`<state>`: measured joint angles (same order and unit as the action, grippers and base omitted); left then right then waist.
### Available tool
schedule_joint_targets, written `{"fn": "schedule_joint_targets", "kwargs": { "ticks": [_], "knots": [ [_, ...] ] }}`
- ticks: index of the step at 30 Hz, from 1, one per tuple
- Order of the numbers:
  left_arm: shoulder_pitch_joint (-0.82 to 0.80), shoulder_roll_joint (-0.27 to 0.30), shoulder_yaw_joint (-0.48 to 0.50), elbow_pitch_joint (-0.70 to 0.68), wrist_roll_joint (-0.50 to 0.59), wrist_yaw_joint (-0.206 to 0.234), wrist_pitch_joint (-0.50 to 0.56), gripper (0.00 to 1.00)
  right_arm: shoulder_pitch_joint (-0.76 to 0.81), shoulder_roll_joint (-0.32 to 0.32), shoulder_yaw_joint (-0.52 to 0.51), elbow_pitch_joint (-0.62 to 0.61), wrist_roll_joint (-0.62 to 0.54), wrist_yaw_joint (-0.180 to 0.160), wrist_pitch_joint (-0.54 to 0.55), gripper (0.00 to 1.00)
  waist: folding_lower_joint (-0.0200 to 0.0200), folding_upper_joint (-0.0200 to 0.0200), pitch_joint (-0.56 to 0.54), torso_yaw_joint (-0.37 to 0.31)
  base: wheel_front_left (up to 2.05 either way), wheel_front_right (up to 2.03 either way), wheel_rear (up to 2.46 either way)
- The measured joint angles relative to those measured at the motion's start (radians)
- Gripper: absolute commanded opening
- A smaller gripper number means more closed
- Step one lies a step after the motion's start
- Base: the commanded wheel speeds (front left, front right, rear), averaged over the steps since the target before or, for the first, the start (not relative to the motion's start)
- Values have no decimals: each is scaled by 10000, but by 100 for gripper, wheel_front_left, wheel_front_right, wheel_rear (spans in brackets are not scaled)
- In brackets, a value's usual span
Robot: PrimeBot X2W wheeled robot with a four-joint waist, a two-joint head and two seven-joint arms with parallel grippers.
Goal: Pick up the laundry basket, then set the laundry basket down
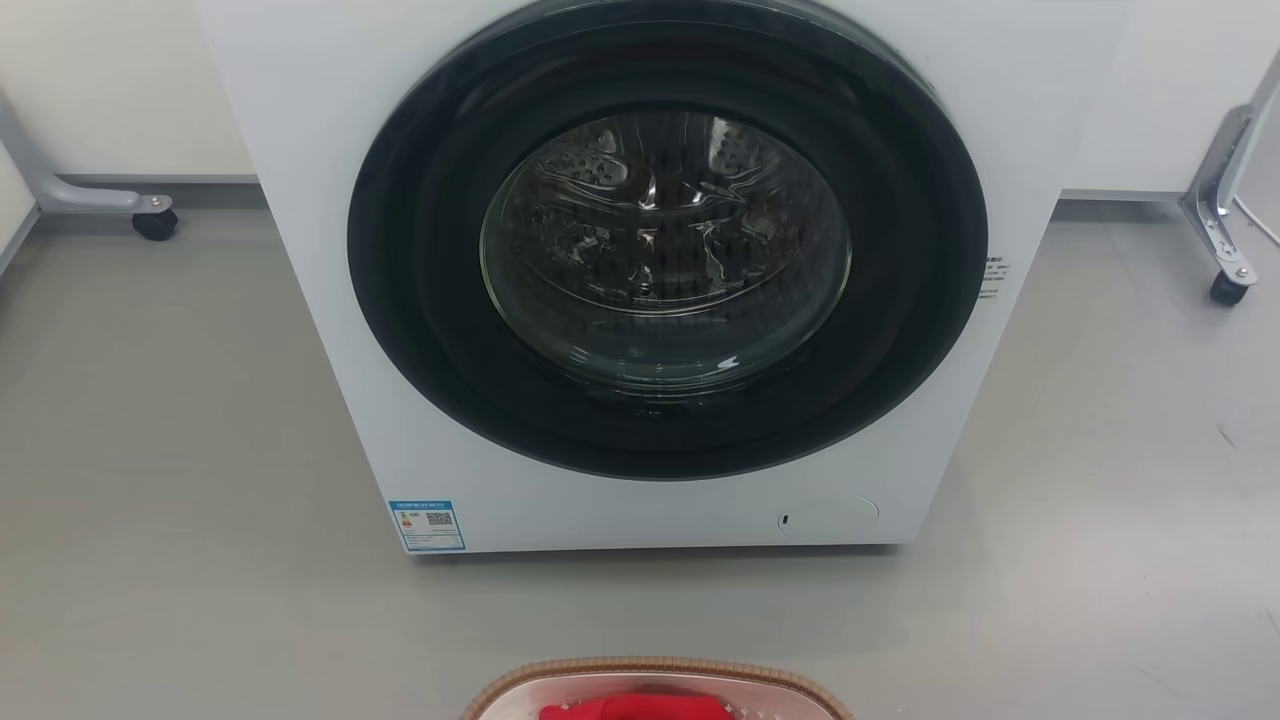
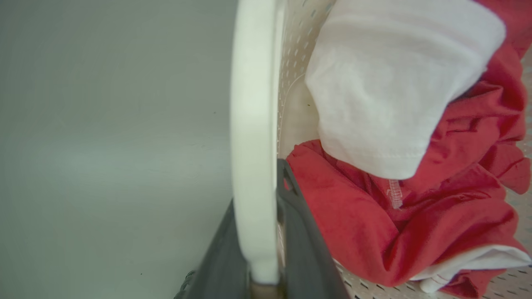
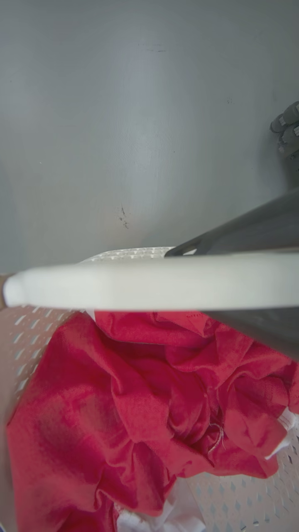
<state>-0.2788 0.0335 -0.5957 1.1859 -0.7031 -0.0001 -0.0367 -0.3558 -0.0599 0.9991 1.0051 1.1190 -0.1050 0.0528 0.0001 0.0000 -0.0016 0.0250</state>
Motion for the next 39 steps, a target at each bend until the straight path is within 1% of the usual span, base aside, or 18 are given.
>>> {"fn": "schedule_joint_targets", "kwargs": {
  "ticks": [14, 39],
  "knots": [
    [8, 27, -201, -4, -257, 19, 84, 0, -1, -21, 309, 36, 267, -19, -2, 0, 0, 0, -41, -20, 0, 0, 0],
    [15, 40, -405, 13, -368, 86, 71, 0, -35, -27, 752, 113, 702, -92, -102, 0, 0, 1, 47, -48, 0, 0, 0]
  ]
}}
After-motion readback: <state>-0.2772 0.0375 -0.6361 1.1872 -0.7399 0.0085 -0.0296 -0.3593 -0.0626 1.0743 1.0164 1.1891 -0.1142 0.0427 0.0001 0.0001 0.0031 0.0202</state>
